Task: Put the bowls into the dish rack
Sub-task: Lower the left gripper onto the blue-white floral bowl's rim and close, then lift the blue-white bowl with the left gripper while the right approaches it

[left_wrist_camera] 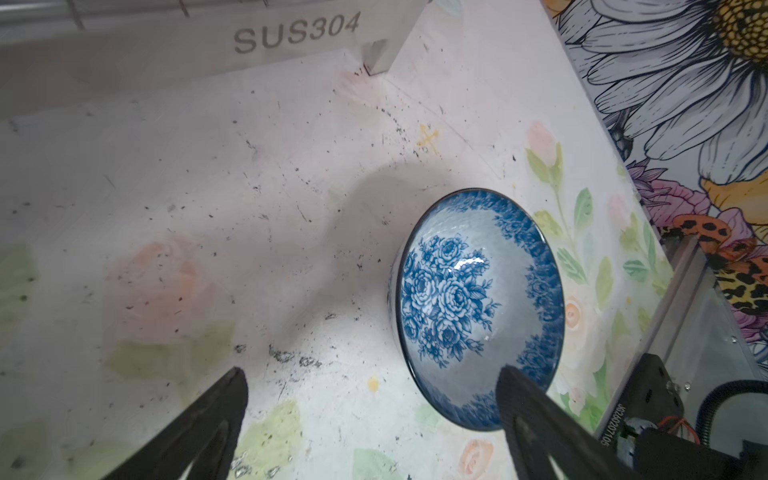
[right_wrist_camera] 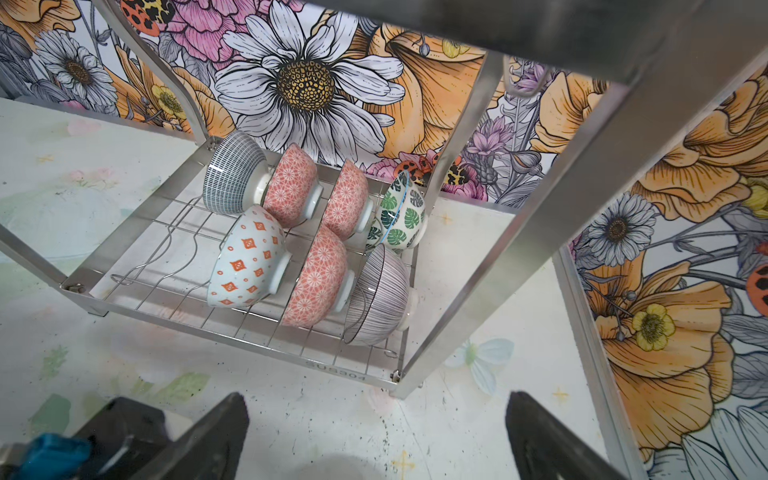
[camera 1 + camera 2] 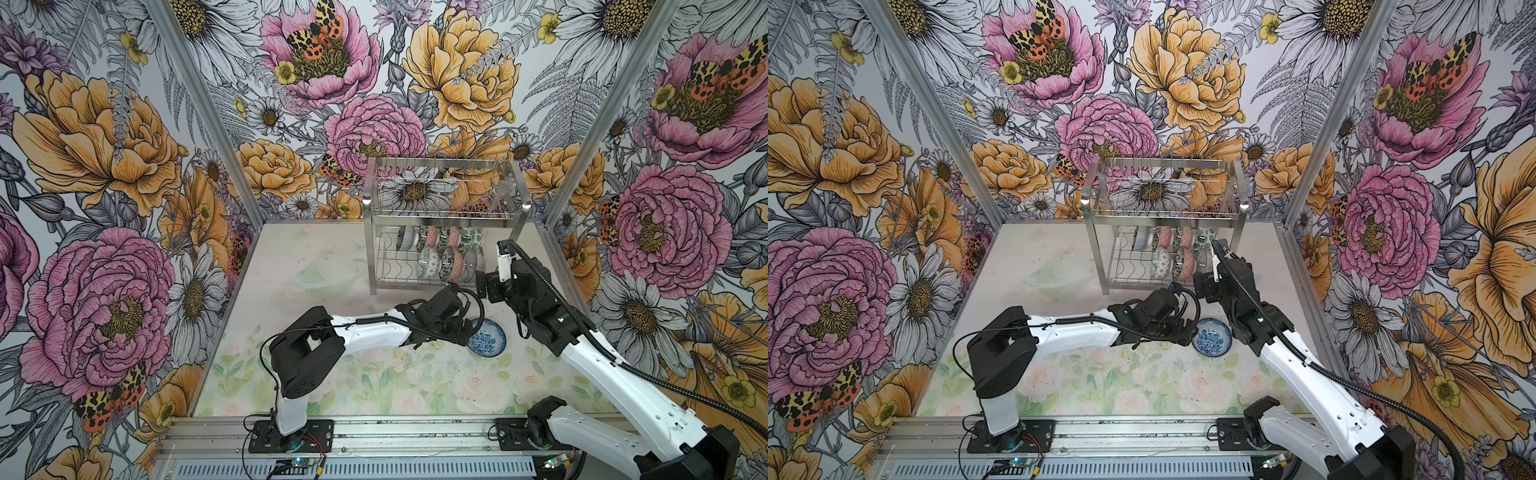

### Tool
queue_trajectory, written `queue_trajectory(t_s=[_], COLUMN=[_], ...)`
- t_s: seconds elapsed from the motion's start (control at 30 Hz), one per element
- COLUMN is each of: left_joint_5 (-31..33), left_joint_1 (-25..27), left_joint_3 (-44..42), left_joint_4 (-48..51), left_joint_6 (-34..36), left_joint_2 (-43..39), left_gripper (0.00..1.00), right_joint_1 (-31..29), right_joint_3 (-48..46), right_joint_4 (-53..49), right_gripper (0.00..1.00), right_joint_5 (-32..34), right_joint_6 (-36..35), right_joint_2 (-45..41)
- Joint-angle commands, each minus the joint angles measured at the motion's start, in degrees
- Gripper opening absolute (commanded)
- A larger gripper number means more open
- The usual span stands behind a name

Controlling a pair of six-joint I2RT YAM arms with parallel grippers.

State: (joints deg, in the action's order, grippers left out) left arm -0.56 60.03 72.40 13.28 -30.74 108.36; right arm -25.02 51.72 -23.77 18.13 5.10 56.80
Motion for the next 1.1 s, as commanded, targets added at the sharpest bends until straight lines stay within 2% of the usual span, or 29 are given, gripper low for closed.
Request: queue_trajectory(t_s=[0.0, 0.23, 0.5, 0.93, 1.07], left_joint_5=[-1.2, -2.61, -3.44, -4.5, -4.72], left_joint_1=[0.5, 0.74, 0.75, 0.79, 0.79], left_joint_3=[3.15, 7.48, 10.43, 12.05, 12.43], left_joint_4=[1.64, 2.34, 3.06, 3.05, 3.0], left_joint_6=[-0.37, -0.61, -0.56, -1.06, -0.98], left_joint_2=[2.0, 6.71, 9.65, 12.1, 12.44], left_gripper=[0.91, 0.83, 0.63, 0.4, 0.3], right_joint_1=[0.39, 0.73, 1.19, 2.34, 2.55], right_joint_3=[2.29, 1.91, 1.63, 1.33, 1.08], right_joint_4=[0.17, 0.48, 0.79, 0.96, 0.93], right_gripper=[0.99, 0.99, 0.98, 0.98, 0.98], right_joint_5=[-1.25, -1.78, -2.39, -2.97, -3.07], right_joint_6=[0.36, 0.61, 0.62, 0.53, 0.54], right_joint_2=[-0.1, -0.28, -0.55, -1.24, -1.4])
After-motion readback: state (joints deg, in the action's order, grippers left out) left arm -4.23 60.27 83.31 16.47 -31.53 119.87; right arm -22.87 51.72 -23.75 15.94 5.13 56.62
